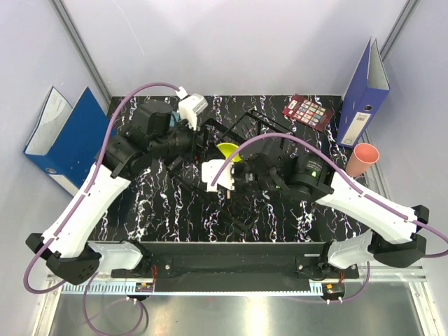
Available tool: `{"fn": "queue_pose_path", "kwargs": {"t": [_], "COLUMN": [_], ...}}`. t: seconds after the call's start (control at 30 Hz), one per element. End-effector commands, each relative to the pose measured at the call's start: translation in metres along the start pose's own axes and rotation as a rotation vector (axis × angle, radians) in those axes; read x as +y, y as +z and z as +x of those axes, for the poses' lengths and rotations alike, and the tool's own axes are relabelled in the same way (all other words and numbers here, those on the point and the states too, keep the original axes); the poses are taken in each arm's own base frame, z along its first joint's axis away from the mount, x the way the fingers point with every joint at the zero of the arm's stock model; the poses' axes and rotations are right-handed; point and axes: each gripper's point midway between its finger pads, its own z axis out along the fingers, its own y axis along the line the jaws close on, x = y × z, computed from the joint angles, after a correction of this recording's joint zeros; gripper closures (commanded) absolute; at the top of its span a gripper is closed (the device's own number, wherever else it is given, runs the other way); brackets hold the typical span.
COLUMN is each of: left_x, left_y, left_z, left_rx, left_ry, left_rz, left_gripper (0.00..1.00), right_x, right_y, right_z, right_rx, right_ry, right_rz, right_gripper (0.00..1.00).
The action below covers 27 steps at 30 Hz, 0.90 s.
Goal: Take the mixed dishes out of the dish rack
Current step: Place the bowl at the center of the board.
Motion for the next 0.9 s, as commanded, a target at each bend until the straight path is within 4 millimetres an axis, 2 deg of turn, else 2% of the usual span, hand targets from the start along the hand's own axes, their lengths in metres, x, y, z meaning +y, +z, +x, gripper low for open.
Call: {"fn": "queue_pose_path", "kwargs": {"t": [0.0,0.13,0.23,0.27,0.37,0.4,0.47,0.5,0.53,0.63,0.73,0.77,0.83,0.87], "left_x": [-0.003,-0.001,0.002,0.002,0.003,0.003,0.003,0.004,0.003,0.004,0.006,0.006,0.008,0.008], "left_y": [-0.001,0.005,0.009,0.011,0.012,0.012,0.012,0.012,0.012,0.012,0.008,0.006,0.003,0.001], "left_z": [-0.012,-0.009,-0.007,-0.007,-0.007,-0.007,-0.008,-0.009,-0.009,-0.012,-0.02,-0.025,-0.03,-0.035], "left_rx": [-0.025,-0.007,0.01,0.014,0.017,0.016,0.016,0.014,0.013,0.004,-0.028,-0.044,-0.071,-0.089], "left_ry": [0.033,0.04,0.043,0.041,0.047,0.049,0.052,0.052,0.051,0.053,0.055,0.055,0.056,0.056], "left_rz": [-0.035,-0.056,-0.073,-0.078,-0.085,-0.085,-0.085,-0.088,-0.086,-0.095,-0.122,-0.129,-0.147,-0.155], "left_gripper": [0.25,0.32,0.43,0.51,0.64,0.72,0.84,0.97,1.0,1.0,1.0,1.0,1.0,1.0], "right_x": [-0.002,0.0,-0.002,-0.002,-0.003,-0.004,-0.003,-0.008,-0.008,-0.016,-0.026,-0.03,-0.037,-0.04], "right_y": [-0.01,-0.011,-0.014,-0.014,-0.015,-0.016,-0.017,-0.018,-0.018,-0.023,-0.033,-0.038,-0.046,-0.054], "right_z": [-0.032,-0.031,-0.03,-0.03,-0.026,-0.025,-0.024,-0.021,-0.021,-0.023,-0.025,-0.026,-0.028,-0.029], "right_rx": [-0.101,-0.097,-0.096,-0.095,-0.084,-0.081,-0.085,-0.07,-0.073,-0.082,-0.096,-0.104,-0.112,-0.126], "right_ry": [-0.051,-0.053,-0.058,-0.06,-0.064,-0.062,-0.066,-0.063,-0.064,-0.059,-0.049,-0.042,-0.034,-0.027], "right_rz": [0.011,0.011,0.024,0.027,0.039,0.049,0.051,0.073,0.082,0.13,0.188,0.212,0.25,0.276], "right_gripper": [1.0,1.0,1.0,1.0,1.0,1.0,1.0,1.0,1.0,1.0,0.8,0.6,0.49,0.37]}}
